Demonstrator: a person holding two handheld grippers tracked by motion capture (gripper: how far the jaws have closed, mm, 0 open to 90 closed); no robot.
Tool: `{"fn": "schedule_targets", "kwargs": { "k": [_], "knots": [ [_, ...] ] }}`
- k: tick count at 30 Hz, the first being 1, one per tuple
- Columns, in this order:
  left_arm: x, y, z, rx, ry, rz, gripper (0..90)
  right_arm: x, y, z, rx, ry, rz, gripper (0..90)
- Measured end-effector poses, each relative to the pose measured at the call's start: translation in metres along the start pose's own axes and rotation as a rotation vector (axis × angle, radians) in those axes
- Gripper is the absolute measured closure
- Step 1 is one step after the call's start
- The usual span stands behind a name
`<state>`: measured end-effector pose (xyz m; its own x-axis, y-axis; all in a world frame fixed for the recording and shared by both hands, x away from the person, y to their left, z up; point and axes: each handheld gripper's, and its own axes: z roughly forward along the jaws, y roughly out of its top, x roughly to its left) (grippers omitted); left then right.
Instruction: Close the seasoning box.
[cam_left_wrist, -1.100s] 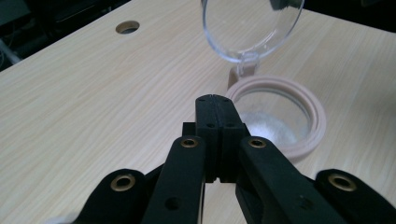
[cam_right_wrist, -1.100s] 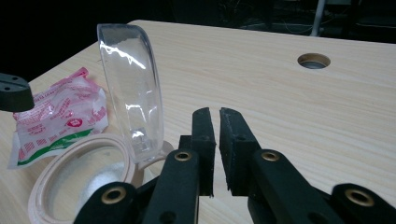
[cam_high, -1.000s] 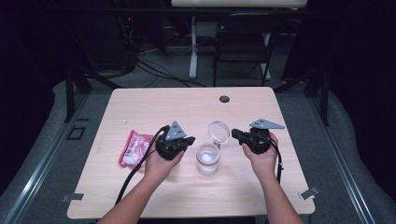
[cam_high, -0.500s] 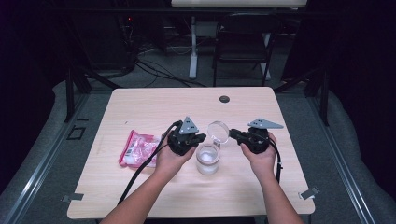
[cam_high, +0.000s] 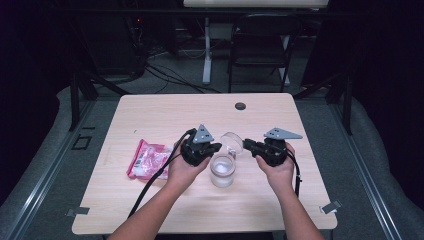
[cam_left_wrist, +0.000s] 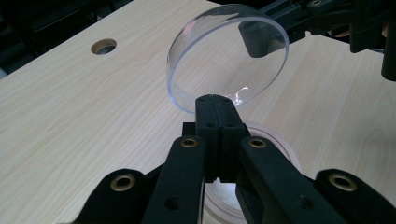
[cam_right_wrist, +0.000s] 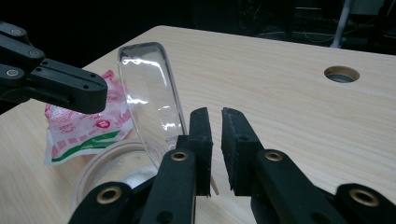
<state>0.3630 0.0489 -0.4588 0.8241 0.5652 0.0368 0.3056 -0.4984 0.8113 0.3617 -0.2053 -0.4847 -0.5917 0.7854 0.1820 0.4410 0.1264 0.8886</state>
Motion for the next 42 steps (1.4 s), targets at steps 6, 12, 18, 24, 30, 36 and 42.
{"fn": "schedule_targets", "kwargs": {
  "k": [6,12,18,24,30,36,42],
  "knots": [
    [-0.004,-0.004,0.0,0.006,-0.004,0.007,90.0,0.004,0.0,0.0,0.0,0.019,-0.008,80.8],
    [-0.005,-0.007,-0.002,0.002,-0.011,0.009,90.0,0.007,0.001,0.0,-0.006,0.025,-0.017,80.4],
    [-0.005,-0.011,-0.004,0.0,-0.017,-0.001,90.0,0.008,0.001,0.001,0.001,0.029,-0.024,79.9],
    [-0.006,-0.016,-0.005,0.005,-0.018,-0.004,90.0,0.011,0.001,0.001,0.004,0.039,-0.033,79.3],
    [-0.008,-0.022,-0.005,0.018,-0.023,-0.002,90.0,0.013,0.001,0.001,0.004,0.047,-0.041,78.7],
    [-0.009,-0.03,-0.006,0.02,-0.03,-0.011,90.0,0.015,0.001,0.001,0.004,0.051,-0.046,78.6],
    [-0.011,-0.039,-0.005,0.019,-0.034,-0.025,90.0,0.017,0.001,0.001,0.011,0.058,-0.054,78.2]
  ]
}}
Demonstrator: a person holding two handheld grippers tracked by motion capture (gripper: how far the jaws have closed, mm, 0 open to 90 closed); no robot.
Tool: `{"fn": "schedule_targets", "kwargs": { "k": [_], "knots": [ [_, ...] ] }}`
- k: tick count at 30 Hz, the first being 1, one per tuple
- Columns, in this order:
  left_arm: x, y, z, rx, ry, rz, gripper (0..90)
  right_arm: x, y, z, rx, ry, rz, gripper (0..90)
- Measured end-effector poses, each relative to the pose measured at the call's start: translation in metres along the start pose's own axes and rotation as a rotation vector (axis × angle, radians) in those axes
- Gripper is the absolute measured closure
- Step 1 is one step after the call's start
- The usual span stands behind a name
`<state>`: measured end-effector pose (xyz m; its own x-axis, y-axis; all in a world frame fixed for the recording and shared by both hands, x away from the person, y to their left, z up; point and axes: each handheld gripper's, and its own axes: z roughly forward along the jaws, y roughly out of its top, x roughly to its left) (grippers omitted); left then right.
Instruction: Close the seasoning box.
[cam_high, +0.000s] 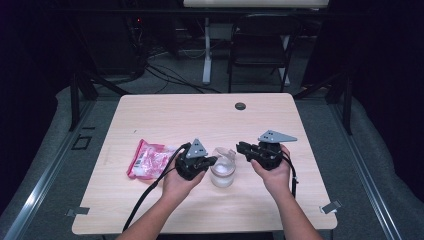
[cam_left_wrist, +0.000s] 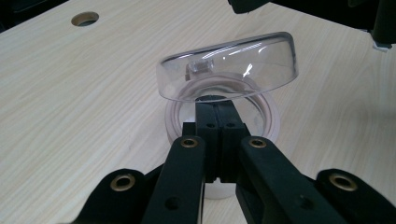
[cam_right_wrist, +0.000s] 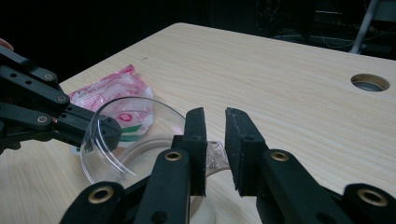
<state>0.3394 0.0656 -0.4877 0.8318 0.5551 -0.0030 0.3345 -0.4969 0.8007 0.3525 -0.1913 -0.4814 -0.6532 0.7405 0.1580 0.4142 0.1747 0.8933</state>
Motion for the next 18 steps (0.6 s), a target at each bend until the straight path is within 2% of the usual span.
{"fn": "schedule_targets", "kwargs": {
  "k": [18],
  "knots": [
    [-0.002,-0.019,0.0,0.018,-0.008,-0.011,89.8,0.003,-0.001,0.001,-0.004,0.001,-0.013,74.7]
  ]
}}
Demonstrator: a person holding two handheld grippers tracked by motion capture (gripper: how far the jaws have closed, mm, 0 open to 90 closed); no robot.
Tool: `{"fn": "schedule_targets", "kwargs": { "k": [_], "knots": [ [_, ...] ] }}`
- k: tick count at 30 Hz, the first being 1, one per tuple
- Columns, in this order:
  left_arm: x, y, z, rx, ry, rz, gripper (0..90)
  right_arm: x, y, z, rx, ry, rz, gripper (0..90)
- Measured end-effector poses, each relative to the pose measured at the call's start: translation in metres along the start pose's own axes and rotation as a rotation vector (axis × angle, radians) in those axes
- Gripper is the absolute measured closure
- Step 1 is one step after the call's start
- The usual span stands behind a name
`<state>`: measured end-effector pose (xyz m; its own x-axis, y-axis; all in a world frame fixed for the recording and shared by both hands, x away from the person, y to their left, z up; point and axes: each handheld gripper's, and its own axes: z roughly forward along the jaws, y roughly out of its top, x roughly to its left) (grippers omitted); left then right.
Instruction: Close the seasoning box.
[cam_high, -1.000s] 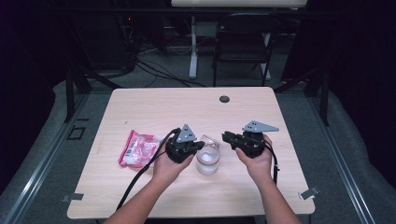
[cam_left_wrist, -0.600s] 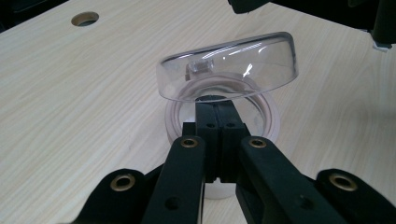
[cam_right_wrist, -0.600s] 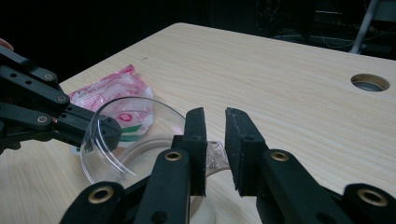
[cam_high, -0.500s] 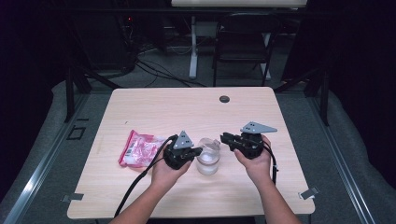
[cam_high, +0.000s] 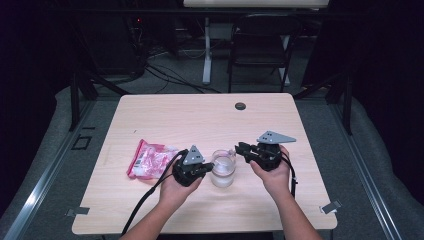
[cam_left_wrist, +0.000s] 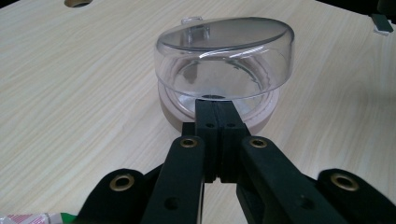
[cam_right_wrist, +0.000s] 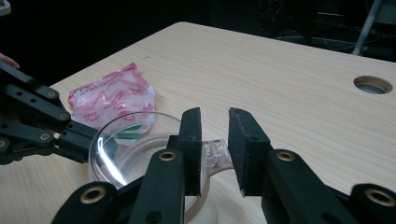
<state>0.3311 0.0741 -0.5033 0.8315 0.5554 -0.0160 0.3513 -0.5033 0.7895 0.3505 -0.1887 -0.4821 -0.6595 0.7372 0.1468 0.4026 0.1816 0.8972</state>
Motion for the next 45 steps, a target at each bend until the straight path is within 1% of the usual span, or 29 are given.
{"fn": "schedule_targets", "kwargs": {
  "k": [8,10,13,14,18,19,23,25,26,27,29,31,34,36,38,40,45],
  "knots": [
    [-0.002,-0.008,0.002,0.02,0.006,-0.007,89.5,-0.001,0.0,0.0,0.0,0.0,0.001,73.7],
    [-0.001,-0.009,0.001,0.029,0.003,-0.001,89.2,0.0,0.0,0.0,-0.003,-0.001,0.001,73.3],
    [0.0,-0.011,0.0,0.032,0.009,0.0,87.8,0.0,0.0,-0.001,-0.004,-0.002,0.002,72.6],
    [0.001,-0.012,0.0,0.033,0.009,-0.006,87.3,-0.001,0.0,-0.001,-0.003,-0.002,0.003,72.3],
    [0.005,-0.014,-0.004,0.029,-0.001,-0.016,81.3,-0.001,-0.001,-0.001,-0.006,0.005,0.006,68.8],
    [0.006,-0.014,-0.005,0.029,0.004,-0.013,80.0,-0.001,-0.001,-0.001,-0.01,0.006,0.008,68.6],
    [0.01,-0.015,-0.009,0.028,0.013,-0.021,71.7,0.0,-0.001,-0.001,-0.006,0.001,0.005,67.0],
    [0.013,-0.016,-0.012,0.019,0.029,-0.021,64.7,-0.001,-0.001,-0.001,-0.006,0.001,0.006,66.3],
    [0.014,-0.017,-0.014,0.015,0.046,-0.016,60.2,-0.001,-0.001,-0.001,-0.006,0.0,0.006,65.7],
    [0.015,-0.017,-0.015,0.017,0.053,-0.016,55.7,-0.001,-0.001,-0.001,-0.006,0.002,0.008,64.9],
    [0.018,-0.019,-0.018,0.021,0.072,-0.017,51.1,-0.001,-0.001,-0.001,-0.006,0.003,0.009,64.7],
    [0.022,-0.022,-0.023,0.021,0.088,-0.018,48.7,-0.001,-0.001,-0.001,-0.004,0.001,0.008,64.3],
    [0.029,-0.026,-0.031,0.021,0.115,-0.033,45.5,-0.001,-0.002,-0.001,-0.009,0.003,0.013,62.8],
    [0.034,-0.028,-0.037,0.005,0.133,-0.052,44.1,-0.001,-0.002,0.0,-0.009,0.002,0.014,62.0],
    [0.038,-0.03,-0.043,-0.002,0.144,-0.063,43.3,0.0,-0.002,0.0,-0.003,-0.002,0.013,60.8],
    [0.042,-0.033,-0.049,-0.009,0.157,-0.075,42.8,0.0,-0.002,0.0,0.002,0.004,0.012,59.4],
    [0.054,-0.045,-0.066,-0.011,0.191,-0.116,41.3,0.0,-0.002,0.0,0.01,0.005,0.009,56.9]
  ]
}}
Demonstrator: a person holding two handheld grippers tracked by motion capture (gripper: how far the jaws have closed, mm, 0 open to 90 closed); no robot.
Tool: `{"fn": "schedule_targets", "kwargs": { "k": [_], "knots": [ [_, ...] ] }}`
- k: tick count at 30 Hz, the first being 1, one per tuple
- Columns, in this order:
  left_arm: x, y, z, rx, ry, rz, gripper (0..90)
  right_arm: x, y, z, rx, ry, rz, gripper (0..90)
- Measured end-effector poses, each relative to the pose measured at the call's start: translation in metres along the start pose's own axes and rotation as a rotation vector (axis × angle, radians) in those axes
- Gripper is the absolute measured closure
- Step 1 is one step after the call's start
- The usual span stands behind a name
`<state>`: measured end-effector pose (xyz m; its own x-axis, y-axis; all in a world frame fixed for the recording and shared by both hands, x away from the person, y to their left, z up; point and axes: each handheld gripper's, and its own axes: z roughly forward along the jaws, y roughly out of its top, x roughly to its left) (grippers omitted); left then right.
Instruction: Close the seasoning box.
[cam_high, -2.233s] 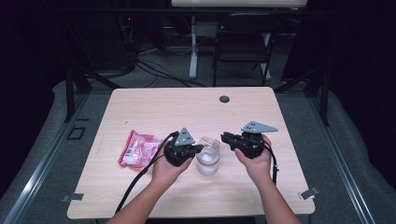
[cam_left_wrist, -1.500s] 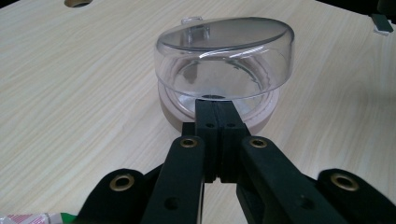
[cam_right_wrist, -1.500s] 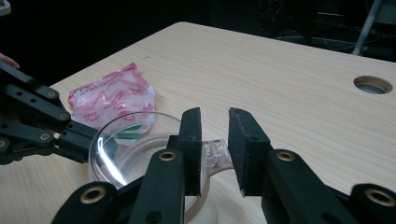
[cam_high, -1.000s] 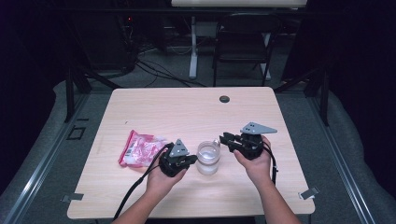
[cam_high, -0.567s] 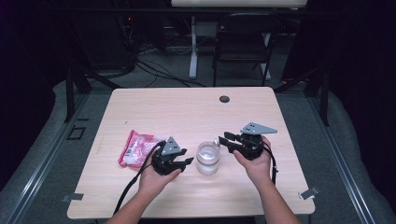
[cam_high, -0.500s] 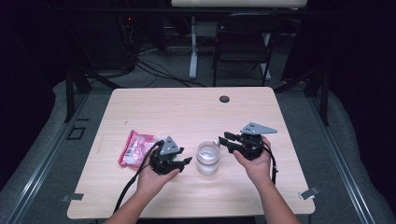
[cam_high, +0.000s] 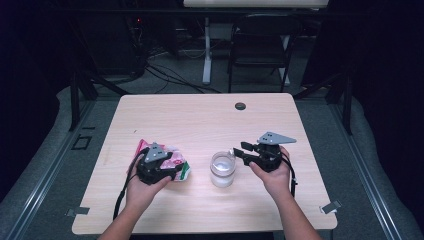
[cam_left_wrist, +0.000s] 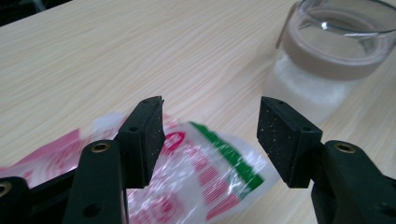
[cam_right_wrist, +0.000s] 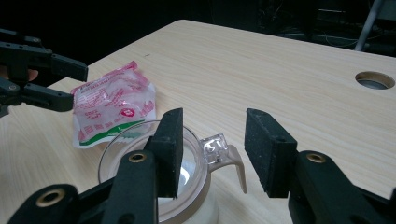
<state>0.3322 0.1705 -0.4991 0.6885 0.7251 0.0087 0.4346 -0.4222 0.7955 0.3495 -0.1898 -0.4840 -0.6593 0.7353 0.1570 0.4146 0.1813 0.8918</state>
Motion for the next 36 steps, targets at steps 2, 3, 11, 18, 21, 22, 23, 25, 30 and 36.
{"fn": "schedule_targets", "kwargs": {
  "k": [2,3,11,18,21,22,23,25,30,36],
  "knots": [
    [0.006,-0.005,-0.006,-0.001,0.016,-0.013,40.9,0.0,0.0,0.0,0.001,-0.003,0.0,56.4],
    [0.008,-0.007,-0.009,0.001,0.027,-0.016,40.8,0.0,0.0,0.0,0.001,-0.004,-0.001,56.3],
    [0.024,-0.027,-0.024,0.005,0.069,-0.052,40.7,0.0,-0.001,-0.002,0.0,-0.019,-0.01,56.3],
    [0.037,-0.045,-0.026,0.01,0.108,-0.074,40.1,-0.002,-0.003,-0.002,-0.001,-0.032,-0.003,56.2],
    [0.042,-0.052,-0.025,0.016,0.104,-0.087,40.1,-0.002,-0.005,-0.001,-0.006,-0.034,0.002,55.8],
    [0.043,-0.054,-0.024,0.022,0.115,-0.077,40.1,-0.002,-0.005,0.0,-0.003,-0.037,0.003,55.5],
    [0.045,-0.056,-0.023,0.028,0.127,-0.071,40.1,-0.003,-0.006,0.0,-0.001,-0.037,0.002,55.2],
    [0.048,-0.06,-0.022,0.032,0.12,-0.09,40.1,-0.004,-0.007,0.001,0.004,-0.044,0.002,54.9],
    [0.054,-0.066,-0.017,0.041,0.112,-0.125,40.1,-0.012,-0.013,0.005,0.011,-0.061,0.036,53.6],
    [0.056,-0.067,-0.016,0.036,0.144,-0.108,40.2,-0.021,-0.019,0.006,0.017,-0.102,0.067,52.4]
  ]
}}
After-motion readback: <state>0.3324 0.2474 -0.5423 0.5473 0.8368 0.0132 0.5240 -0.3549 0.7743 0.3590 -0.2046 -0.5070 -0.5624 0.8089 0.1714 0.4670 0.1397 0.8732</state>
